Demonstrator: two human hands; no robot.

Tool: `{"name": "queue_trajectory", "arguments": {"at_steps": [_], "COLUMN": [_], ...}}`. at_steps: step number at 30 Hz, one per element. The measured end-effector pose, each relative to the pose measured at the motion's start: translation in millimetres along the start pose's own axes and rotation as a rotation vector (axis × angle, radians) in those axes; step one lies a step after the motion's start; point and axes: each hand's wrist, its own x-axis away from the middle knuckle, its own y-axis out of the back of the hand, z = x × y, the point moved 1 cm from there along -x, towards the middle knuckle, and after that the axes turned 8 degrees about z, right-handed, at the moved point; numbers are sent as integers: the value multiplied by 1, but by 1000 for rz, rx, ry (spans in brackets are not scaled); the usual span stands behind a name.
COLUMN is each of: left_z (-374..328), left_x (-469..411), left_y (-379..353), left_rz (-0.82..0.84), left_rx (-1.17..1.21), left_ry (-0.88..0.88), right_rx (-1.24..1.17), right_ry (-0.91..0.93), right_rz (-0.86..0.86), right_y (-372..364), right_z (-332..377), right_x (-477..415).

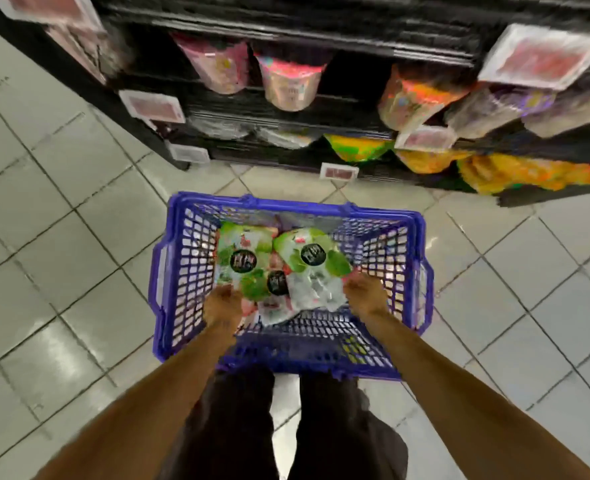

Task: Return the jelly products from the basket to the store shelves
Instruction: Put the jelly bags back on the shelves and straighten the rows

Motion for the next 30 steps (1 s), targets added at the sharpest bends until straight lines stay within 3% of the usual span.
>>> {"name": "queue_trajectory", "arguments": {"at_steps": [3,6,8,13,16,21,24,27,30], "left_z": [9,9,9,5,2,7,-5,-29,-62], "left_x": [-41,-76,-92,-106,-106,-81,-41,17,92], "left_y": [-14,-26,-35,-44,-36,-22,0,42,91], "left_rz": [-143,-151,-141,-168,-128,80,155,180,236], "left_rx": [-34,-26,-122,-437,-468,-303,-232,-12,120], "left_ry": [-22,-132,-159,42,143,71,15,-80,-191], "right_rx": [71,184,222,306,285,-210,-487,-641,-849], "right_ry": [15,27,2,-120,-95,-89,-1,72,55], "right_rz": [2,-85,-43,-41,-119,64,22,-7,79], "right_y": [-18,-29,-35,-48,-54,-54,-41,-18,14], "right_z": [-11,-16,-16,-21,-24,-18,-9,12,42], "right_x": [-55,-101,-121,-129,-116,-81,-34,35,113]}}
